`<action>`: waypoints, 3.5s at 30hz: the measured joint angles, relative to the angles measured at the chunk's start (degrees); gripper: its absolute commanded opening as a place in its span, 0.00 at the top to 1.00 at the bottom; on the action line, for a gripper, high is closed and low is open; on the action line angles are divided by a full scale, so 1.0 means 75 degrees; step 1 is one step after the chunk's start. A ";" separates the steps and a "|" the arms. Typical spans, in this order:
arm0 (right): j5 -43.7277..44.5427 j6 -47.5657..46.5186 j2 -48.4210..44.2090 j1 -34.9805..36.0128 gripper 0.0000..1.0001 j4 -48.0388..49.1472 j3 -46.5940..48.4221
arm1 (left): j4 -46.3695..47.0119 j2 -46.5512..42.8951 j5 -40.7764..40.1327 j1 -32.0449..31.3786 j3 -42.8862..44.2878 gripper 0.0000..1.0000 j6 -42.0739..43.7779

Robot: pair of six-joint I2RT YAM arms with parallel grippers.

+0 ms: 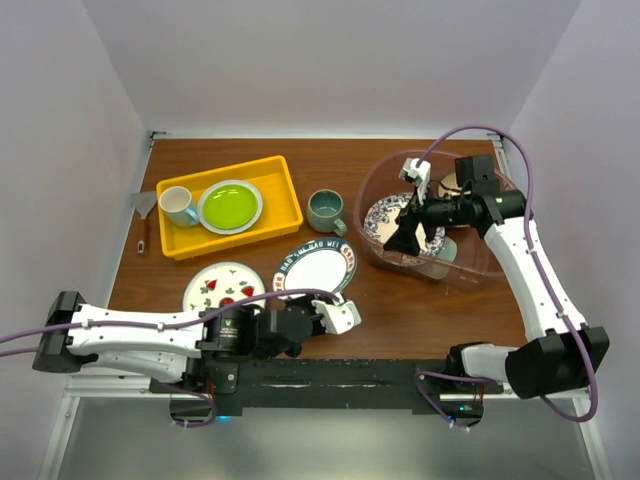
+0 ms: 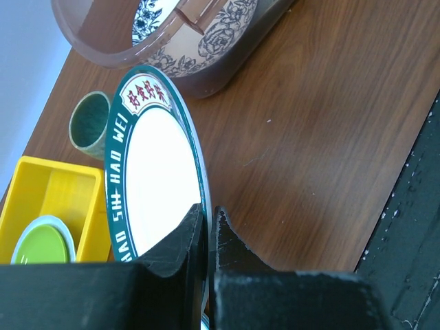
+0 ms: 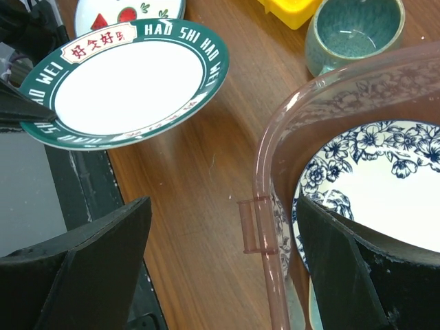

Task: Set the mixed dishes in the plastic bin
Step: Pick up the plate at the center of the board, then place the plate in the plastic bin.

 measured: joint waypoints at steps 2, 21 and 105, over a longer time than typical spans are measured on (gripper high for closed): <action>0.0047 0.0035 0.0079 0.0052 0.10 -0.0055 0.0090 | 0.0029 0.0067 -0.0076 -0.0085 0.0000 1.00 0.0023; 0.0443 0.1845 0.1419 0.1795 0.10 -0.0096 0.0714 | 0.0580 0.0664 -0.0667 -0.0484 -0.0108 1.00 0.0886; 0.0828 0.5371 0.0376 -0.3716 1.00 0.4788 -0.1746 | 0.0207 -0.3491 -0.0119 0.3888 -0.1617 0.00 -0.0813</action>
